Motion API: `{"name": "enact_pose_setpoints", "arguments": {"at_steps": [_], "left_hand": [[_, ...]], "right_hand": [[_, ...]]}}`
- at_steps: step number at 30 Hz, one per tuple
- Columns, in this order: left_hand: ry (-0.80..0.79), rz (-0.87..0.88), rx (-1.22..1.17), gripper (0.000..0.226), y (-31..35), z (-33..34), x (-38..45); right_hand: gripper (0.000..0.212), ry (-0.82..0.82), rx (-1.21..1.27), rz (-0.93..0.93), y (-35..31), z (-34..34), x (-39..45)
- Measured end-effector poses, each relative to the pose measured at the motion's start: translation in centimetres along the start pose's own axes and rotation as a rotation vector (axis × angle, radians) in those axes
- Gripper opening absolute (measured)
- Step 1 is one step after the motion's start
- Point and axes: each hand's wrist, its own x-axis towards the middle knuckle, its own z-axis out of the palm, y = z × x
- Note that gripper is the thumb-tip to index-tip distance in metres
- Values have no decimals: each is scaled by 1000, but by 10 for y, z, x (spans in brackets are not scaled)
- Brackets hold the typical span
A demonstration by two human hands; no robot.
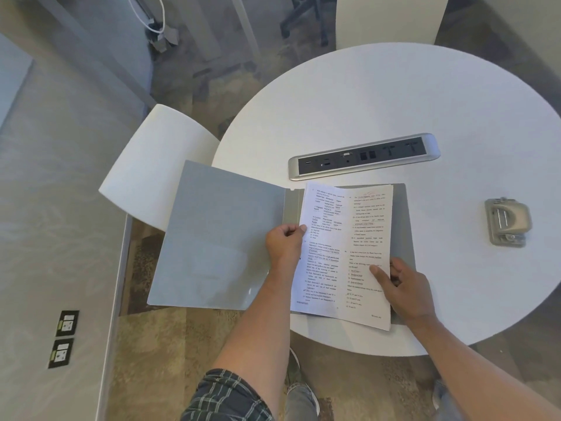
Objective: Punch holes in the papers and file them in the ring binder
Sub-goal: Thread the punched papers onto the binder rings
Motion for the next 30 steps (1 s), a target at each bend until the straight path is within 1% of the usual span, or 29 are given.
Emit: {"name": "enact_pose_setpoints", "arguments": {"at_steps": [1, 2, 4, 7, 12, 17, 20, 22, 26, 30], "left_hand": [[6, -7, -3, 13, -1, 0, 0], [9, -12, -9, 13, -3, 0, 1], [13, -17, -28, 13, -5, 0, 2], [-5, -31, -60, 13, -5, -1, 1], [-33, -110, -140, 16, -2, -1, 1], [-33, -161, -232, 5, 0, -3, -3], [-22, -171, -260, 9, 1, -1, -5], [-28, -159, -270, 13, 2, 1, -5], [-22, -139, -258, 10, 2, 3, -8], [-3, -176, -288, 8, 2, 6, -6]], "right_hand": [[61, 7, -6, -3, 0, 0, 0], [55, 13, -6, 3, -2, 0, 0], [35, 18, -6, 21, -4, 1, 0], [24, 13, -4, 40, -2, 2, 1], [26, 21, 27, 47, -7, 0, 1], [25, 31, 84, 21, -6, -1, -2], [27, 23, 100, 7, -7, -1, -3], [20, 17, 105, 13, -7, -1, -3], [12, 10, 114, 23, -7, -1, -2], [10, 14, 118, 18, -9, -2, -3]]}}
